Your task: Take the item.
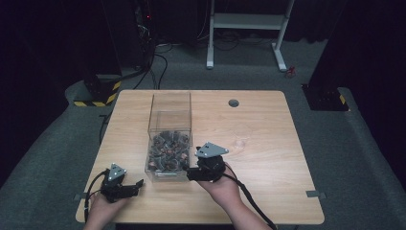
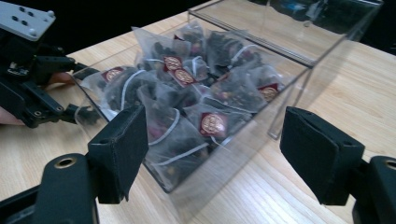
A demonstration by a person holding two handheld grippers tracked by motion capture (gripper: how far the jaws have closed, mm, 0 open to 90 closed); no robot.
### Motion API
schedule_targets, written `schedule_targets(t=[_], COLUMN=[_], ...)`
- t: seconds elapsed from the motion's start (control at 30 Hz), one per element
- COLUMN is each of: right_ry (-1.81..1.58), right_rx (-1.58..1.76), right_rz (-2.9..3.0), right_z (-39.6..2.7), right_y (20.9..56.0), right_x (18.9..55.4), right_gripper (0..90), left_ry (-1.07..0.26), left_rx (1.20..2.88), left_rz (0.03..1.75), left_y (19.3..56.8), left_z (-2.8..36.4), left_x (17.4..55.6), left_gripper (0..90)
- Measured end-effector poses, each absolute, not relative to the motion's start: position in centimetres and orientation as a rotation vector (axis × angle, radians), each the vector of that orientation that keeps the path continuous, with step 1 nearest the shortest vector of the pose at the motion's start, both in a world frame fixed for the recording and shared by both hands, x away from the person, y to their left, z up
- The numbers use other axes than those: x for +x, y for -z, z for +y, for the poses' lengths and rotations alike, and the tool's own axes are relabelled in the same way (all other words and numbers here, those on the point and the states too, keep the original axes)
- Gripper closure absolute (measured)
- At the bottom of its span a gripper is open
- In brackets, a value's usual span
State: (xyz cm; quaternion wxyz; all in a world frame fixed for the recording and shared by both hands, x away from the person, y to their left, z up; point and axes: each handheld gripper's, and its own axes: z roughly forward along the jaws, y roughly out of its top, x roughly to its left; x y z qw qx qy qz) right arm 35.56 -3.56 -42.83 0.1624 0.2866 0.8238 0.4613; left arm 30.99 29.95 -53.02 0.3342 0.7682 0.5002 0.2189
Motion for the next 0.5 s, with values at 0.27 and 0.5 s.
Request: schedule_targets(t=[0.27, 0.5], right_ry=[-1.334, -1.35], right_rx=[0.796, 0.777], right_rz=[2.378, 2.397], right_z=[-2.1, -1.0], right_y=[43.1, 43.2], right_x=[35.3, 35.0], right_gripper=[24.2, 24.8], left_ry=[-0.572, -0.572], left_rx=[2.006, 2.006], left_rz=[1.306, 1.306], left_y=[53.0, 53.0], left_z=[30.0, 30.0], left_x=[31.0, 31.0], left_gripper=[13.0, 13.0])
